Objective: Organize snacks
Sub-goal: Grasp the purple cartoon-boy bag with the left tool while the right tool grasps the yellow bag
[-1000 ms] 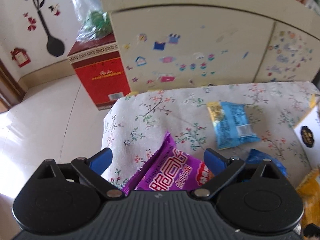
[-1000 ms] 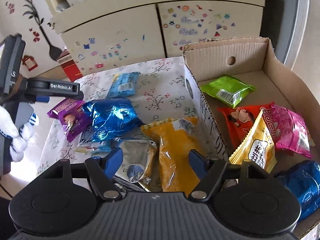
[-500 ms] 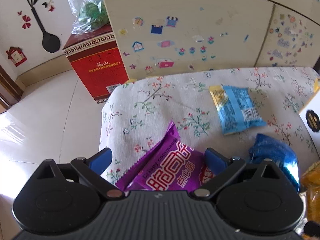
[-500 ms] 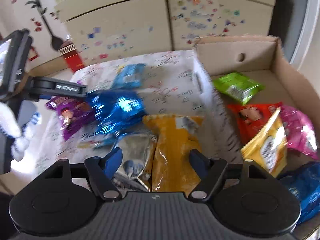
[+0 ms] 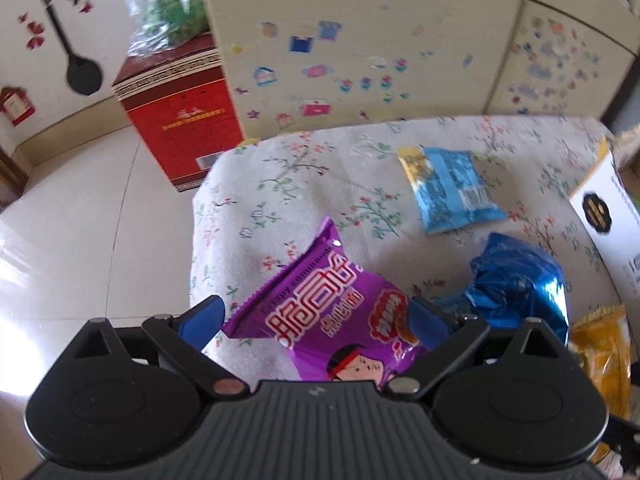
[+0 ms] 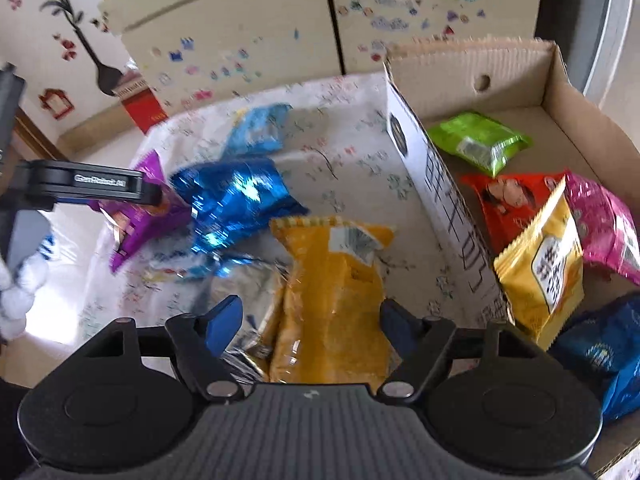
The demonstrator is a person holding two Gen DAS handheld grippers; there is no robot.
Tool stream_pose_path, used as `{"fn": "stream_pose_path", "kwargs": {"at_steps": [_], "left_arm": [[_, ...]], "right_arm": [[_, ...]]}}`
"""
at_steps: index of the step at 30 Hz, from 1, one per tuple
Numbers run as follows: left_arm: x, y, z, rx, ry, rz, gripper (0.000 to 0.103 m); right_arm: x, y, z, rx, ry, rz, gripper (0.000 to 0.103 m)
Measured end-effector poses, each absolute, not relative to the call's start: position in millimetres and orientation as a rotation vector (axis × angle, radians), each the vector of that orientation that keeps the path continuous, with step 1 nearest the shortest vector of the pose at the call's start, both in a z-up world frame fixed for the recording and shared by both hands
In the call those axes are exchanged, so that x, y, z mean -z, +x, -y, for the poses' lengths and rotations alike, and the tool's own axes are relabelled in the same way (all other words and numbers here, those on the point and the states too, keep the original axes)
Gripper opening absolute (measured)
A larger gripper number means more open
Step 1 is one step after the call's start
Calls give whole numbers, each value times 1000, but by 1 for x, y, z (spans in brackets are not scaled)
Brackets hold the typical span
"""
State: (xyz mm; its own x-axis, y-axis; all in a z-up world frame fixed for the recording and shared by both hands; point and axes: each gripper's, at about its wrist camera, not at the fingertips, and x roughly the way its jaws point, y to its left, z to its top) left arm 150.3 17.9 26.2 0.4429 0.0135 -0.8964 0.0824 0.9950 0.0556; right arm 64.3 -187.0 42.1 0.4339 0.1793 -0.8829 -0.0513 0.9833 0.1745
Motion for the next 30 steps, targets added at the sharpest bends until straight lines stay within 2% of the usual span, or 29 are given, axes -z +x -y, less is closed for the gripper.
{"fn": "stream_pose_path", "kwargs": {"at_steps": [4,6,10,14,22,30], "left_arm": [[-21,146,-10,68,179,-1084,98],[-21,143,-11,89,171,-1080,93],[-23,134,-11,148,209,-1063,87],[-25,120,-8,237,319,-1042,85],[-29,103,-6,354,440,-1006,85],[-41,113,-14,330,308,-1011,90]], "right_arm": [[-35,69,185,-126,108,-1130,81],[-33,70,187,-124,121,-1129,80],[-33,71,187,-149,120,-1120,70],[-36,72,190,-156,100,-1111,58],[-33,76,193,-135,113,-1118,61],[-23,81,191,-105,104,-1145,65]]}}
